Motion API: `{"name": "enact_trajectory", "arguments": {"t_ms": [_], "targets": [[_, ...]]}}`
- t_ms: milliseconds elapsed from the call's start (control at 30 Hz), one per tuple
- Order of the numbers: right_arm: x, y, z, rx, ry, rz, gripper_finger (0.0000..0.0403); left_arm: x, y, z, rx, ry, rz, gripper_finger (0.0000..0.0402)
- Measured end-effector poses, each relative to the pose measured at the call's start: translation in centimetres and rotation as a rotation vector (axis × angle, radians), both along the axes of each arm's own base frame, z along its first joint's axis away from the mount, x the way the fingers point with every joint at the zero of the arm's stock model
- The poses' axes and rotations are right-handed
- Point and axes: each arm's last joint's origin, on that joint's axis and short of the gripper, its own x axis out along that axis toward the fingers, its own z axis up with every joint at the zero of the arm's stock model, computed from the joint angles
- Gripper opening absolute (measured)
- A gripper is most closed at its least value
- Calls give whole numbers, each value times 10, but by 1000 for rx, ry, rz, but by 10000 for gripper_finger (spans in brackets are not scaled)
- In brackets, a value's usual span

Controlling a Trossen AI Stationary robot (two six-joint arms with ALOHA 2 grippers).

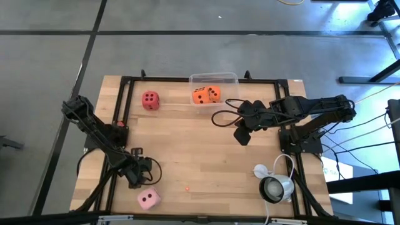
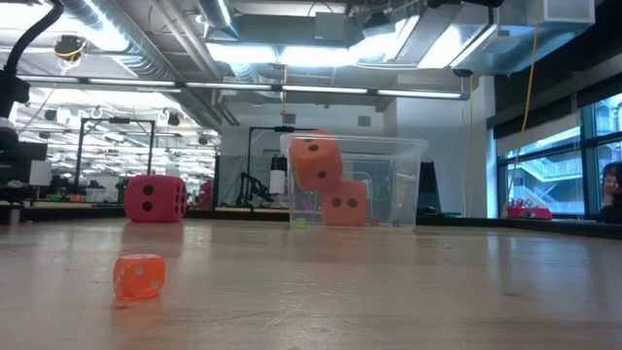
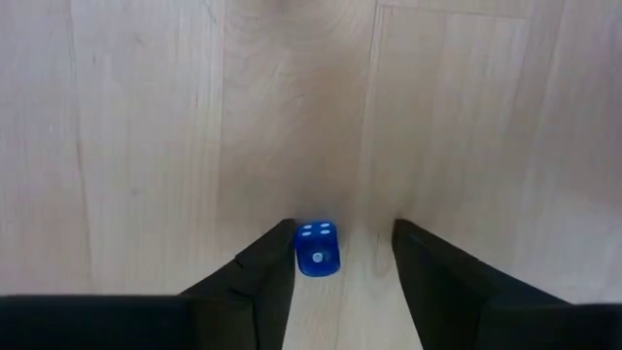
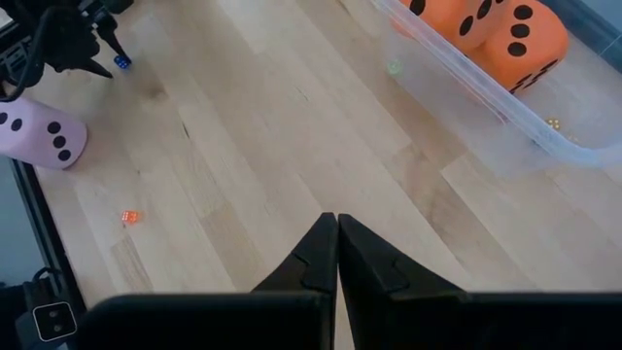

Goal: Pick & Place Dice
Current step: Put the small blue dice into the transparent bin

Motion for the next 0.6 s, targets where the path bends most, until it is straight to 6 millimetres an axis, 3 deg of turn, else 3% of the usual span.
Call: {"name": "enact_trajectory", "arguments": {"t_ms": [233, 533, 600], "targets": [[0, 0, 0, 0, 0, -1, 13, -1, 0, 0, 2, 8, 15, 123], [0, 0, 0, 1, 0, 0, 13, -3, 1, -1, -9, 49, 20, 20], [0, 0, 0, 0, 0, -1, 13, -3, 1, -1, -7, 51, 20, 13]]}}
